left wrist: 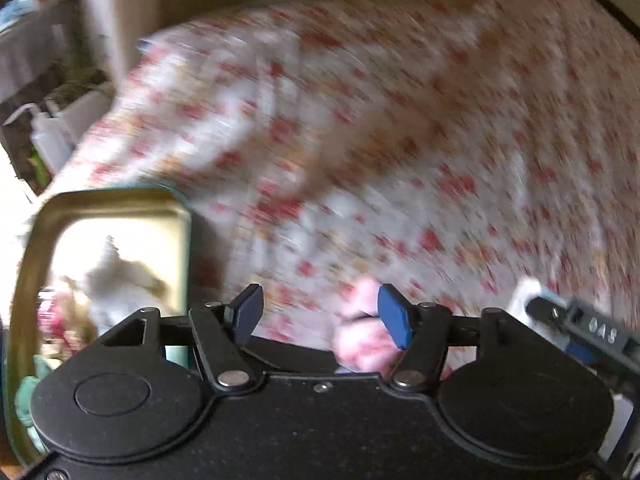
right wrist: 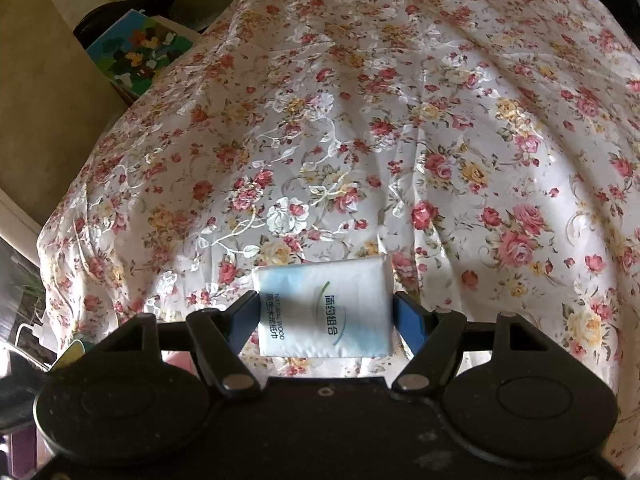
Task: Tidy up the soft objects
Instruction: 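Grasp the pink cloth bundle with the left tool and lift it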
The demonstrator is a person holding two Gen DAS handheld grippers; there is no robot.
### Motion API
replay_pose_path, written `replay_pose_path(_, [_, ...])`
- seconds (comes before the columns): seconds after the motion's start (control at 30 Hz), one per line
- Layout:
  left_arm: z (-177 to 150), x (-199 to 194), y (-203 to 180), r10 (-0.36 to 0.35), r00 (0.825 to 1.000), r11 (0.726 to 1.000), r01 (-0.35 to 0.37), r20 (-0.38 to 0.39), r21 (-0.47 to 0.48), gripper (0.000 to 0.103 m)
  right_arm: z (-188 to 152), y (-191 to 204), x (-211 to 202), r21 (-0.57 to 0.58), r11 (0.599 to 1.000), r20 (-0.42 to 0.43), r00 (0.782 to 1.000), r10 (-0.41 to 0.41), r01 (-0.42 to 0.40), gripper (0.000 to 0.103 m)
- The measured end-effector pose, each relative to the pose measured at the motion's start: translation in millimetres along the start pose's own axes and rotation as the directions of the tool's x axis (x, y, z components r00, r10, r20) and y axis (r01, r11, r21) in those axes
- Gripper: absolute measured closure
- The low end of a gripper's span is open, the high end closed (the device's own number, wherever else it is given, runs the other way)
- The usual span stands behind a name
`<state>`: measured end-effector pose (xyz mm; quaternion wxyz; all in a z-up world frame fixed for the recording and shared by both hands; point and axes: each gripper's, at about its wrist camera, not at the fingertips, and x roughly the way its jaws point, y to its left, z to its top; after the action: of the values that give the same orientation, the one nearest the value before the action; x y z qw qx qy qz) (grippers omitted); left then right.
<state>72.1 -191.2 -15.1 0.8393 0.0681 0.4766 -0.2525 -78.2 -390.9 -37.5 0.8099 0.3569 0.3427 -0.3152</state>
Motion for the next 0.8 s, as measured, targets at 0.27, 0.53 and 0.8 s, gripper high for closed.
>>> replay_pose_path(0.27, [-13.7,43.9,-38.2,0.017,0.995,0.998,-0.010,-0.101,0.068,0.039,3.5,-10.7,0.3,0.017,1.000,0.008,1.000,-0.010,0.010,0.031])
replay_pose_path(0.53, [-16.6,66.3,-45.5,0.032,0.988,0.998,-0.024,-0.148,0.055,0.039,3.2,-11.3,2.1,0.024,1.000,-0.002,1.000,0.004,-0.004,0.031])
replay_pose_path(0.8, [-18.2,72.0,-45.7,0.050,0.985,0.998,-0.042,-0.163,0.053,0.039,2.4,-8.8,0.5,0.020,1.000,-0.002,1.000,0.008,-0.008,0.031])
